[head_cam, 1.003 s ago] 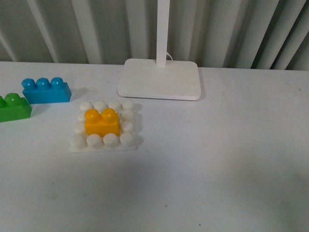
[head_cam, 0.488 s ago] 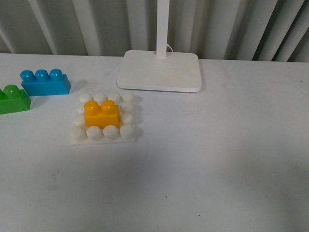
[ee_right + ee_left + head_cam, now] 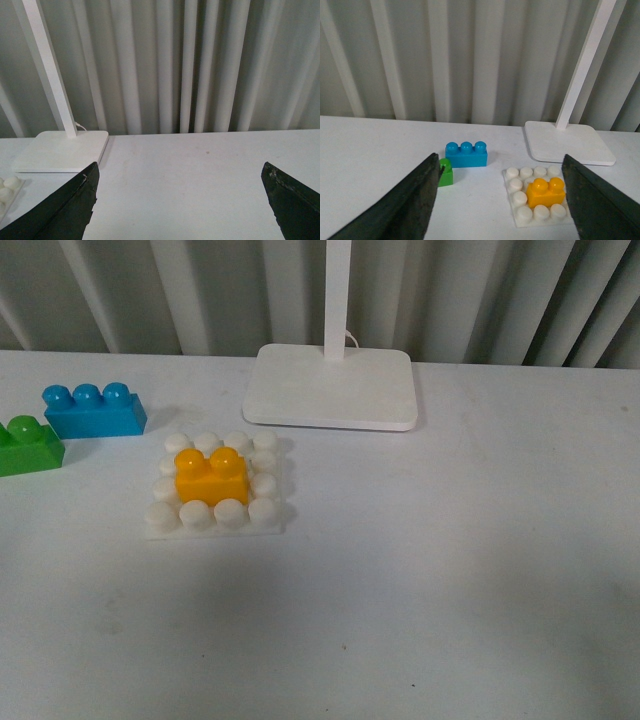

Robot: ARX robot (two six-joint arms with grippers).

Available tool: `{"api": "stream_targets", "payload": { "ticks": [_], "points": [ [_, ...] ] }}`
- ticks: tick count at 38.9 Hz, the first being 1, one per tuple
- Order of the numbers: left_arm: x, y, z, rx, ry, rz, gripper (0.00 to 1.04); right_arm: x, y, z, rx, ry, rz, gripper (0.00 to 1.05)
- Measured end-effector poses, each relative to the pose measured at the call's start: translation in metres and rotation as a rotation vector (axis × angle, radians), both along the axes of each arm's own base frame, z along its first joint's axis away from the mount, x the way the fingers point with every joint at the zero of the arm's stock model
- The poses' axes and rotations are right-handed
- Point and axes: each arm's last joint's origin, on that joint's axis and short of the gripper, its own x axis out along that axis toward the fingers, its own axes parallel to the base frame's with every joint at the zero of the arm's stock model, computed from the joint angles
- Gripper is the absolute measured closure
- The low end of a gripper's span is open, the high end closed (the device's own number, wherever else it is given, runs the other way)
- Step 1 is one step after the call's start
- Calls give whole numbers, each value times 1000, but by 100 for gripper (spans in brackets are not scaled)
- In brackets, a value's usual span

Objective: Insert yellow block into base center

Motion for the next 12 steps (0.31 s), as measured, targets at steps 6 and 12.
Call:
{"api": "stream_targets", "payload": {
  "ticks": [6, 12],
  "points": [
    [0, 0, 0, 2, 0, 0, 7, 0, 0, 0, 0, 0, 0, 9],
    [0, 0, 0, 2, 0, 0, 6, 0, 0, 0, 0, 0, 0, 9]
  ]
}}
